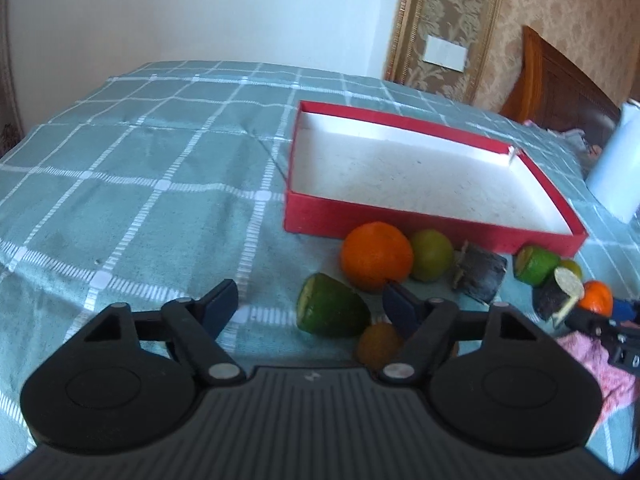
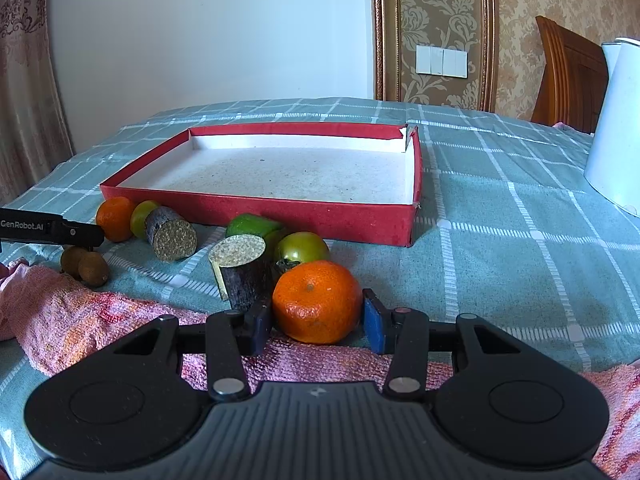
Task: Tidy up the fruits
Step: 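Lower the right gripper onto the tangerine and close around it, then carry the tangerine into the red tray with the right gripper and release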
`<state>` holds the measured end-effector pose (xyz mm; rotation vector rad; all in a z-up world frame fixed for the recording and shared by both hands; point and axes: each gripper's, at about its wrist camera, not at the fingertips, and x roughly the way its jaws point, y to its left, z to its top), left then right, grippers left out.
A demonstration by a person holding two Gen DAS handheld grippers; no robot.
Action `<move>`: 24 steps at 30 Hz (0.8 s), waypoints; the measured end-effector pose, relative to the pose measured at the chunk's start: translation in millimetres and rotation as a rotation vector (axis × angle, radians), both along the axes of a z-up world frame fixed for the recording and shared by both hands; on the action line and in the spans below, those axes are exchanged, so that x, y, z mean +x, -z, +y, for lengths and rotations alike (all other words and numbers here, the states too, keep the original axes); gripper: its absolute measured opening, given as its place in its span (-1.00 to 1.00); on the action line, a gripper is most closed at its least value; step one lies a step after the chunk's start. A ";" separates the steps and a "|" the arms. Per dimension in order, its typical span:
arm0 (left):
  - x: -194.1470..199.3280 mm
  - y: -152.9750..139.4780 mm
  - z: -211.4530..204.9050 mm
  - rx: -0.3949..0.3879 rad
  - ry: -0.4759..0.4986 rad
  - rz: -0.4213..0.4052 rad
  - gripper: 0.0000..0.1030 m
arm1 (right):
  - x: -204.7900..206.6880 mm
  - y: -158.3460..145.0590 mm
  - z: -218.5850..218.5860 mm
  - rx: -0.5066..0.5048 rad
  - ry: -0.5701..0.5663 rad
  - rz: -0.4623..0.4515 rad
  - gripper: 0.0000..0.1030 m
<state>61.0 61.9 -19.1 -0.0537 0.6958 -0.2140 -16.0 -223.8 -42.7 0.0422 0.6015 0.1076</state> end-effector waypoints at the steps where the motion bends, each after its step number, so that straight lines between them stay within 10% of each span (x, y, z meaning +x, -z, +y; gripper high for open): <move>1: -1.9 -0.2 -0.9 0.002 0.003 -0.002 0.41 | 0.0 0.1 0.3 0.000 0.000 0.000 -0.12; 5: -6.2 -3.0 5.1 -0.077 0.037 0.012 -0.31 | 0.2 0.1 0.7 -0.001 0.000 0.000 -0.12; 24: -30.1 -8.8 24.4 -0.060 -0.071 -0.185 -0.51 | -5.5 -7.3 -1.2 -0.022 0.014 -0.051 -0.13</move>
